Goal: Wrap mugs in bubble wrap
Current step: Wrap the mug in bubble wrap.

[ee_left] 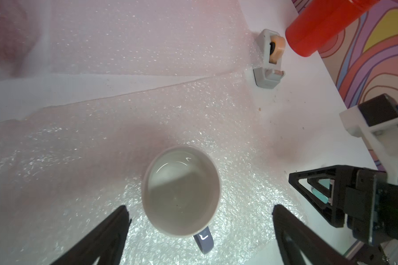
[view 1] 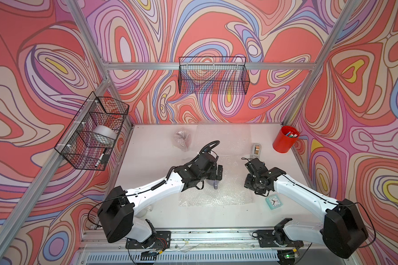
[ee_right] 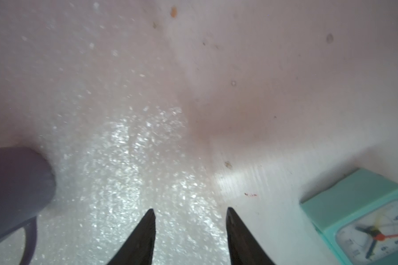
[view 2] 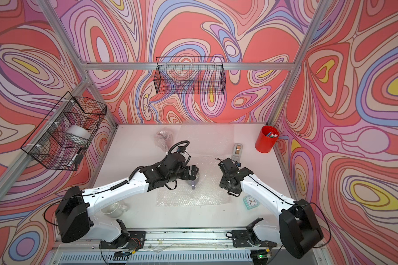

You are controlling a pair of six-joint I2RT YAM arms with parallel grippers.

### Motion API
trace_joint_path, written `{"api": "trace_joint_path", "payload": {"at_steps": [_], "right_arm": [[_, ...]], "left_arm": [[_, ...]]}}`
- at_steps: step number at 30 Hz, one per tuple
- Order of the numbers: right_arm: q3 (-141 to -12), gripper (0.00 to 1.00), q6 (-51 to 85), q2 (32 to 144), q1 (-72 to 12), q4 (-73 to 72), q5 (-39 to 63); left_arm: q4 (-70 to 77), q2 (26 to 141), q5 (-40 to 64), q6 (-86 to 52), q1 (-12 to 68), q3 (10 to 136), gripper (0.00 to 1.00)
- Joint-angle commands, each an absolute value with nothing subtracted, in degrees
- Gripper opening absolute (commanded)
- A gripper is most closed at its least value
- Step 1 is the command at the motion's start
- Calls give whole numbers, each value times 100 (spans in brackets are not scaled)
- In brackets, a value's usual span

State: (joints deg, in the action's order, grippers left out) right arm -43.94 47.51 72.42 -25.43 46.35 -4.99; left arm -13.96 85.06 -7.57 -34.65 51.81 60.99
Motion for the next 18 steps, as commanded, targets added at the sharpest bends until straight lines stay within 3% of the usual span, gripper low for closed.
{"api": "trace_joint_path", "payload": {"at_steps": [1,13,18], "right_arm": [[-4254,54,4293,7215,-2194,5011,400],[-3798,54,4316,7400,-2032,4648,853],[-3691,45,4326,7467,-2021,4439,877]], "left_arm": [[-1120,8780,-945,-3208,5398,6306,100],[-1418,9022,-818,-3010,5505,6609,100],[-1476,9061,-811,-3035,5508,6676,100]]}}
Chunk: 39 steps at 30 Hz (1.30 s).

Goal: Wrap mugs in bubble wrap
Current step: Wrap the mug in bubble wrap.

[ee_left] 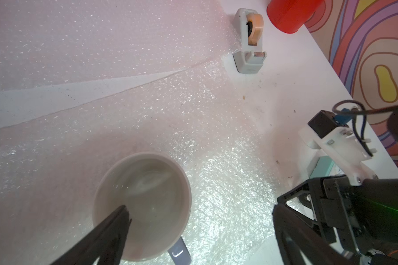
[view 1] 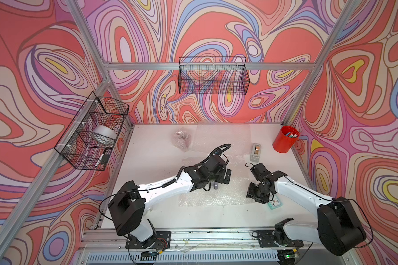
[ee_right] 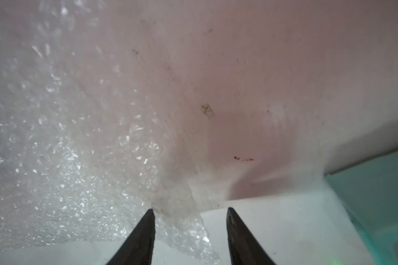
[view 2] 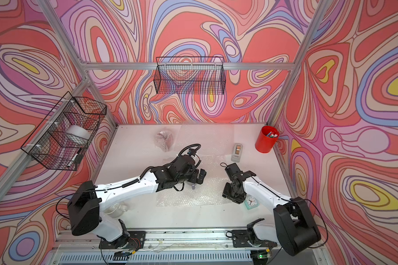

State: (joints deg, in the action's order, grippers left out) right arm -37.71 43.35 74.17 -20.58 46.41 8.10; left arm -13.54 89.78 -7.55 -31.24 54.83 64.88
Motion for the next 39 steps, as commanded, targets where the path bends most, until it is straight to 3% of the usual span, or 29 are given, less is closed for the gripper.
{"api": "trace_joint_path", "payload": {"at_steps": [1,6,9,14,19,28,39], "right_arm": [[-3666,41,4333,7427,-2020,4393,850],[-3782,14,4155,6874,-2017,4218,755],[-3894,0,3892,6550,-2027,3814,1253],[-4256,0,3669,6595,-2025,2858,2646],[-4700,0,3860,7339,-2073,1758,3873],[-5824,0,3835,8968,-2652,1429,4184],[-6025,0,4230,9630,-2997,1078,3819]], "left_arm": [[-1477,9070,-800,-3034,5506,6686,100],[-1707,9026,-890,-3174,5480,6675,100],[-1583,8902,-784,-3337,5368,6466,100],[-1159,8508,-469,-3598,5079,5898,97],[-1004,7997,-515,-3641,5052,5371,97],[-783,7199,-799,-3962,5043,4597,92],[-731,7750,-1136,-4084,5013,4688,86]]}}
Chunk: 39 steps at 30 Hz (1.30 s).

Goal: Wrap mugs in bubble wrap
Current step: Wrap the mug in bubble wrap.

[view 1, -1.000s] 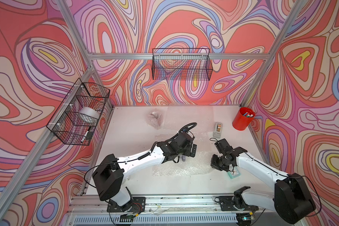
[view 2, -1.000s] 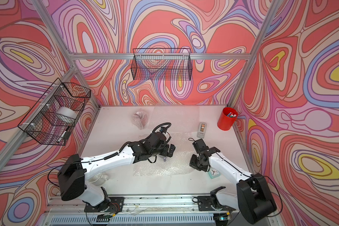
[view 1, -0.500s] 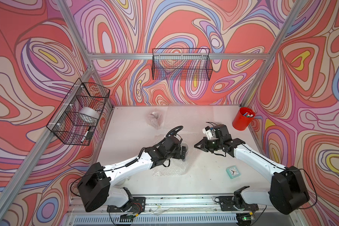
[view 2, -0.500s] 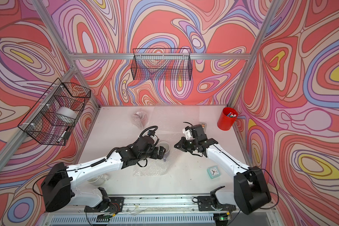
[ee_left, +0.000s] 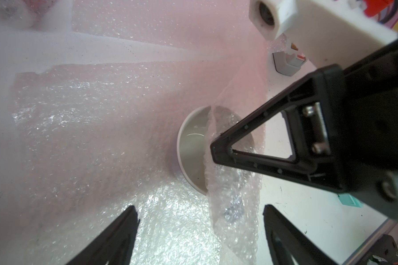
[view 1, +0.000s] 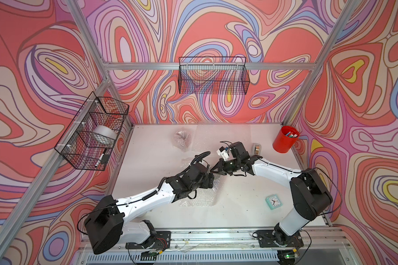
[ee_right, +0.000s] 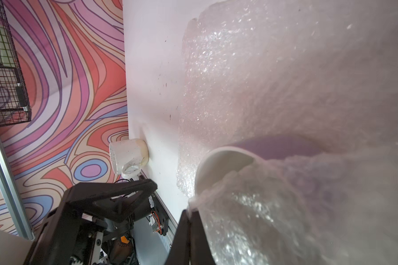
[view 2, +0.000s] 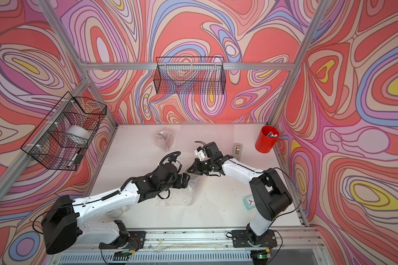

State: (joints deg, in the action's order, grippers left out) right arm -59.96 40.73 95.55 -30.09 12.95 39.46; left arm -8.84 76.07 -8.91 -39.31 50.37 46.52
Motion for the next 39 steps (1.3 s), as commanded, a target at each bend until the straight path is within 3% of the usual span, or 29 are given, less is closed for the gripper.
{"api": "trace_joint_path", "payload": {"at_steps": [1,15,20,27,31,35,39], "right_arm": [[-6021,0,4243,9662,-2999,1057,3816],[-6039,0,4304,9568,-3001,1082,3541],[-6017,23,4054,9015,-2998,1430,3103],[-6117,48,3532,8475,-3277,3319,1023],[-6286,64,3590,8615,-3442,3831,439],[-6647,76,3587,9010,-3571,3980,238],[-7029,79,3562,9530,-3637,4103,184]], "left_arm": [[-731,7810,-1202,-4118,4998,4717,86],[-1060,8619,-1375,-4279,4736,5171,86],[-1090,8769,-1328,-4350,4699,5157,86],[-1056,8820,-1301,-4390,4693,5162,86],[-1064,8846,-1287,-4395,4692,5170,86],[-1072,8847,-1280,-4403,4686,5170,86],[-1072,8825,-1293,-4412,4680,5156,86]]}}
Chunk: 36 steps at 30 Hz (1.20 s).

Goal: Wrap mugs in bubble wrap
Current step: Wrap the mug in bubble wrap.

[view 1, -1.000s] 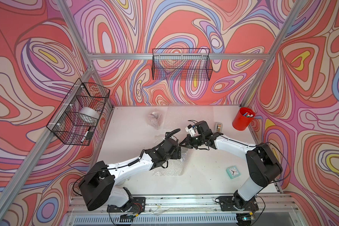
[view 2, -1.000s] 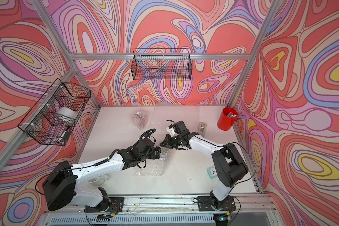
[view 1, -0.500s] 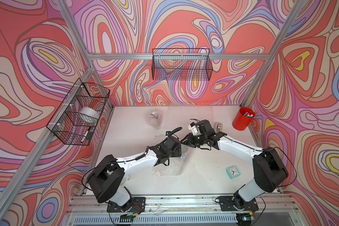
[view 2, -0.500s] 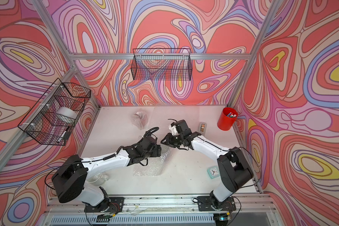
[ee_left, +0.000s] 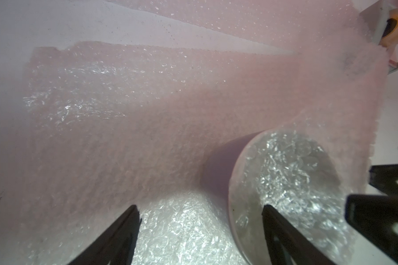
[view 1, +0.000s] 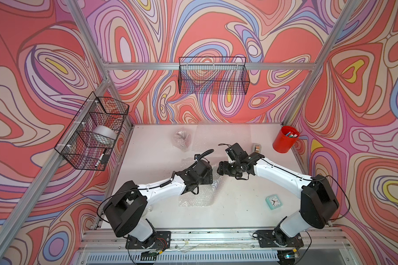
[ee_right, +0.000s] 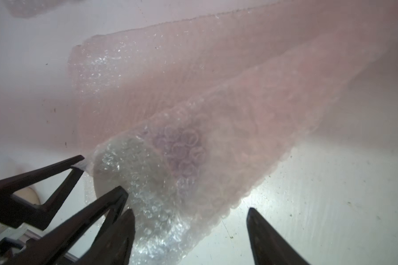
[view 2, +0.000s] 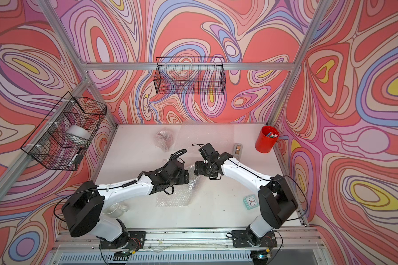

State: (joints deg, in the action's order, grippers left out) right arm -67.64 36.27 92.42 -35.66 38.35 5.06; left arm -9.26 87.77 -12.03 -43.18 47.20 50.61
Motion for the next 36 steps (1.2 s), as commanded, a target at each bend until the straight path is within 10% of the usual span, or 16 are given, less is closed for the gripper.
{"api": "trace_joint_path", "payload": {"at_steps": [1,15,27,36], "right_arm": [[-7101,79,3564,9668,-3669,4155,129],[-6831,80,3862,10407,-3721,3561,644],[-6411,80,3364,8812,-3507,2865,287],[-7732,83,3355,10112,-2534,3580,62]], "left_arm": [[-1064,8837,-1296,-4421,4678,5150,86],[-904,8992,-1152,-4582,4555,5114,93],[-906,9281,-1013,-4623,4448,5255,92],[-997,9295,-1001,-4605,4430,5308,92]]}}
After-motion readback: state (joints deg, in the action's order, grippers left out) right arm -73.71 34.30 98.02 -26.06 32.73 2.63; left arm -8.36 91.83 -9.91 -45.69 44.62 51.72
